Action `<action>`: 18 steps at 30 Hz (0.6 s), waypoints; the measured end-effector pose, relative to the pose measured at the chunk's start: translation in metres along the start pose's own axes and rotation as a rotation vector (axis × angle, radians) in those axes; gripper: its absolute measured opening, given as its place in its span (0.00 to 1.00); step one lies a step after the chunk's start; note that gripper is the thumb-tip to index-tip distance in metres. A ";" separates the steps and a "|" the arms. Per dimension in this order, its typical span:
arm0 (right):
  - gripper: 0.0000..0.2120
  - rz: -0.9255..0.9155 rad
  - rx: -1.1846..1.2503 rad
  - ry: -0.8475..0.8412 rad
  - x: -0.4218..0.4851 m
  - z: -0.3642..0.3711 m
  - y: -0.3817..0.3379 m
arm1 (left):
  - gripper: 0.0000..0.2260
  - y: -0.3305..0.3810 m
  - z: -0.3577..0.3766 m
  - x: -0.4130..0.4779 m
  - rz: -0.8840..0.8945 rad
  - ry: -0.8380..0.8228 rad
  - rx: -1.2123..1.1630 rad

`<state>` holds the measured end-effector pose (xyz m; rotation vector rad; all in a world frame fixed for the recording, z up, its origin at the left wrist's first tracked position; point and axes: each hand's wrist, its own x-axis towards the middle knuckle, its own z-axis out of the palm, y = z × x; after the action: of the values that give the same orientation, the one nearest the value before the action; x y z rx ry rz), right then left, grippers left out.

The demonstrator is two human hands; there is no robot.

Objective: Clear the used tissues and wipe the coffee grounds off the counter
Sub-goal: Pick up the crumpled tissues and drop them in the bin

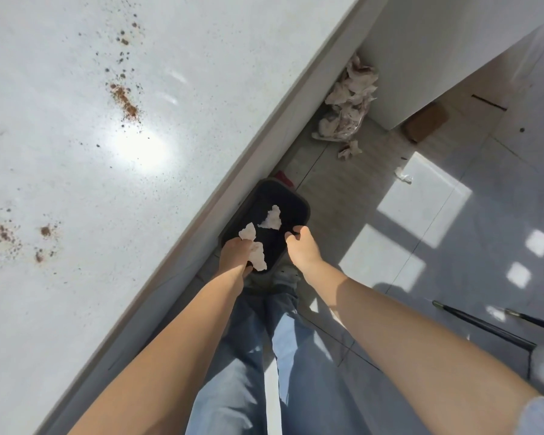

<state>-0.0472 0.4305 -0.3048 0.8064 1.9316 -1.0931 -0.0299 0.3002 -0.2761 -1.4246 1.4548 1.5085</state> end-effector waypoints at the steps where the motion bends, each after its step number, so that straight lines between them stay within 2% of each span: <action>1: 0.18 -0.002 -0.013 0.005 0.000 0.000 0.000 | 0.03 0.001 -0.001 -0.004 -0.011 0.008 0.015; 4: 0.18 -0.015 -0.024 0.006 -0.003 0.002 -0.001 | 0.15 0.004 -0.001 -0.009 0.023 -0.018 0.069; 8: 0.18 -0.089 -0.035 0.037 -0.012 0.000 -0.002 | 0.23 0.014 0.005 -0.024 0.147 -0.062 0.295; 11: 0.19 -0.177 -0.052 0.082 -0.021 -0.006 -0.006 | 0.24 0.009 0.006 -0.041 0.215 -0.119 0.263; 14: 0.20 -0.284 -0.067 0.136 -0.031 -0.018 -0.015 | 0.25 0.009 0.006 -0.058 0.258 -0.176 0.405; 18: 0.17 -0.472 0.002 0.221 -0.055 -0.042 -0.038 | 0.26 0.024 0.006 -0.094 0.520 -0.231 0.531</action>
<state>-0.0626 0.4425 -0.2288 0.4956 2.3842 -1.3214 -0.0307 0.3243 -0.1815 -0.5647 1.9745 1.3578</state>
